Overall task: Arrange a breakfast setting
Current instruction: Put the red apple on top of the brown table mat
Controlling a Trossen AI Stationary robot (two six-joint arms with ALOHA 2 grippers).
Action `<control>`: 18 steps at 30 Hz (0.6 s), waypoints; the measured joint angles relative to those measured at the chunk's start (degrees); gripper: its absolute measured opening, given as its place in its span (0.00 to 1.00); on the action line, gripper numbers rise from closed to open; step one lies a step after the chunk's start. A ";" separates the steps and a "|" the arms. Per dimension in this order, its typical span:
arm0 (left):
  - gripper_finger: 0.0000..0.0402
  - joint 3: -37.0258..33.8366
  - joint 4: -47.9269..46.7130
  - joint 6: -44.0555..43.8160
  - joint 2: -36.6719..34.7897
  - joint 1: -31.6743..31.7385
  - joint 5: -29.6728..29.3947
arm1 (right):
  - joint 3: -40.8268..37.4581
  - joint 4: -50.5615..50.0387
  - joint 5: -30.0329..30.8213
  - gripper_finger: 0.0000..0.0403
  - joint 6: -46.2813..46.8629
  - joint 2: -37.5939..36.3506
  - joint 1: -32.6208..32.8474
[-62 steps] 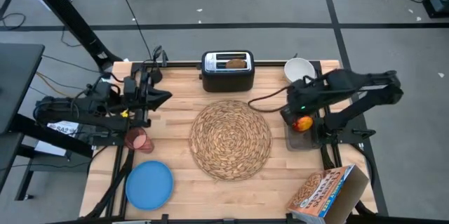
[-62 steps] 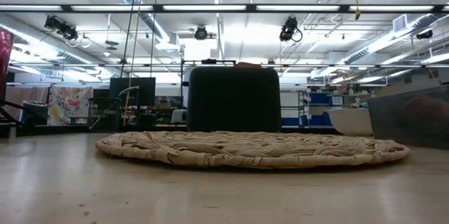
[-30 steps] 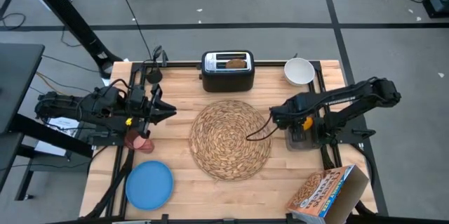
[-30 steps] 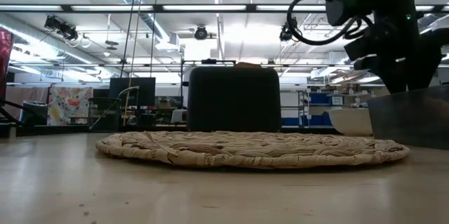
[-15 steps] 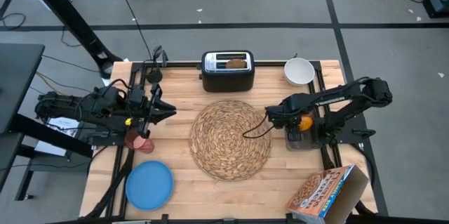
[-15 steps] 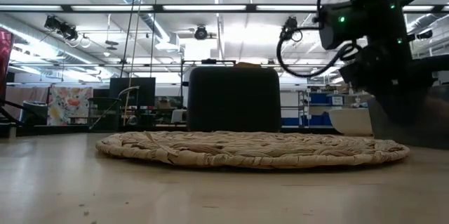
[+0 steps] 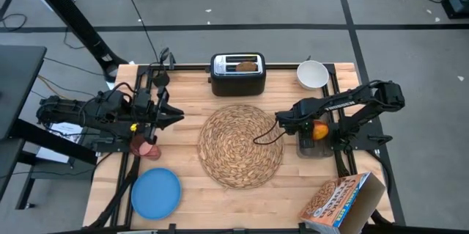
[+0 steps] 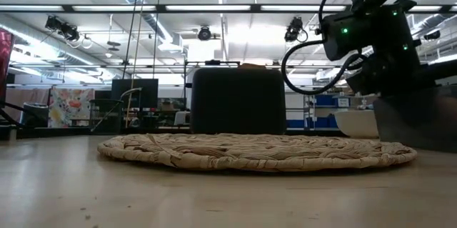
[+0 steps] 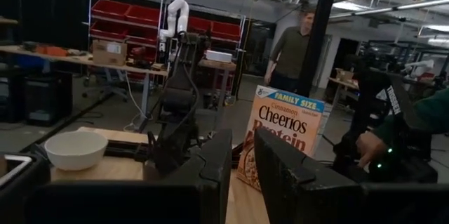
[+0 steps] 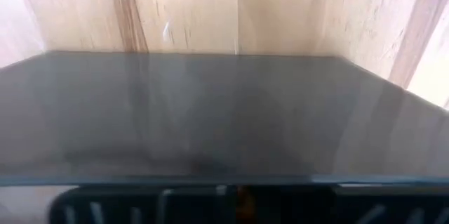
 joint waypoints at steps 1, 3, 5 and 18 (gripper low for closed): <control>0.18 0.00 0.01 0.49 0.00 0.00 -0.61 | 0.08 -0.40 -0.15 0.04 0.02 0.00 0.00; 0.18 0.00 0.00 0.70 0.00 0.00 -2.53 | 0.38 -1.61 -0.35 0.04 0.14 -0.61 0.02; 0.18 0.00 -0.09 0.94 0.00 0.00 -4.25 | 1.15 -3.36 -0.24 0.05 0.64 -1.97 0.02; 0.18 0.00 0.82 2.14 0.00 0.00 -6.94 | 11.42 -16.93 -1.61 0.03 5.02 -15.80 0.87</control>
